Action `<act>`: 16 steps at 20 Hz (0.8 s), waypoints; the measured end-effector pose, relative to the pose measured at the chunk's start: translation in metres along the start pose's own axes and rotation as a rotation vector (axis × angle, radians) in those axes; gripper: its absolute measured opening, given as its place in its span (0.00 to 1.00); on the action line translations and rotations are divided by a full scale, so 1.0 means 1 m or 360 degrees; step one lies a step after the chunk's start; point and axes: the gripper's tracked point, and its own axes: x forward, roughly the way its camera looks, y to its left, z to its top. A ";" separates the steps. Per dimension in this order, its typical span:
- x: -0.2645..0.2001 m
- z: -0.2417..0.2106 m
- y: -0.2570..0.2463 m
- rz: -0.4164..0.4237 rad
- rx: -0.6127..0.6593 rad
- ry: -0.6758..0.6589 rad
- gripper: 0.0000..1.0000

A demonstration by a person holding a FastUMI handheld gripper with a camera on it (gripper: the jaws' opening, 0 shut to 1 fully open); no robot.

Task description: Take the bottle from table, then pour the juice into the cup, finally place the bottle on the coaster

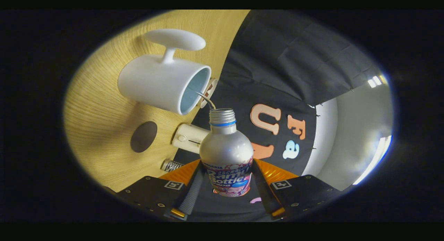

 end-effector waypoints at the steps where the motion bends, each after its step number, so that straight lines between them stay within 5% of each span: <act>1: 0.000 0.000 -0.002 -0.0005 -0.0007 -0.0005 0.77; 16: 0.000 0.011 0.013 0.0074 0.0004 -0.0042 0.77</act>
